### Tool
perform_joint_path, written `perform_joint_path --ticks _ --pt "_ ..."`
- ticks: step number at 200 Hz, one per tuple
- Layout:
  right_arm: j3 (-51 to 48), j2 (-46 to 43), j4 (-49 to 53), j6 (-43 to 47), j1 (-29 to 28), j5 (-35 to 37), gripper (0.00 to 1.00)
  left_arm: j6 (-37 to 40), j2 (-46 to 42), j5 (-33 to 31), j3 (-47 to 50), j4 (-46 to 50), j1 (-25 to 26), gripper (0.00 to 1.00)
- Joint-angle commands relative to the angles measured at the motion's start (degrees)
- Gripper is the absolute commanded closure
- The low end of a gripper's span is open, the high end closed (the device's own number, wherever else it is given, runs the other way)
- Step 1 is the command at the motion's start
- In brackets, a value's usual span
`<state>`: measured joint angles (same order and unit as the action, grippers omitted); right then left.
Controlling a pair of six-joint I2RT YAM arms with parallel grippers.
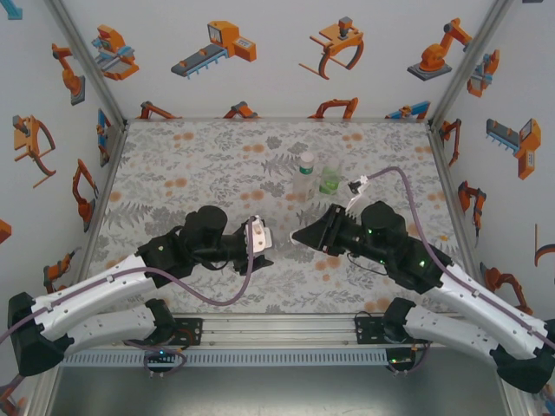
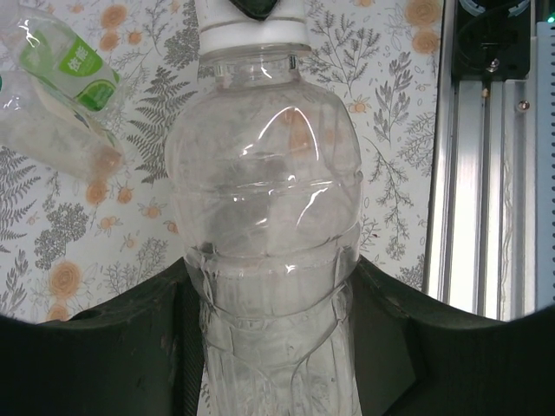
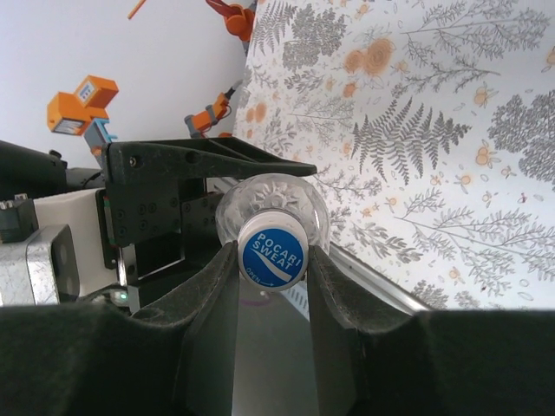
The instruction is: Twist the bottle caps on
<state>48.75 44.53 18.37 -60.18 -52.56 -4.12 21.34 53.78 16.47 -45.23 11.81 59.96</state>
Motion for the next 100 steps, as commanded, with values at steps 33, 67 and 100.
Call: perform_joint_path --ticks 33,67,100 --pt "6.59 0.34 1.63 23.26 0.52 -5.96 0.55 1.56 0.01 8.31 -1.7 -0.31 0.86 1.0" --pt "5.08 -3.89 1.11 38.94 0.52 -15.01 0.54 2.26 0.45 14.61 -2.79 1.65 0.86 1.0" --pt "2.24 -8.43 -0.44 54.38 0.52 -25.08 0.53 2.24 1.59 17.03 -3.58 3.89 0.83 1.0"
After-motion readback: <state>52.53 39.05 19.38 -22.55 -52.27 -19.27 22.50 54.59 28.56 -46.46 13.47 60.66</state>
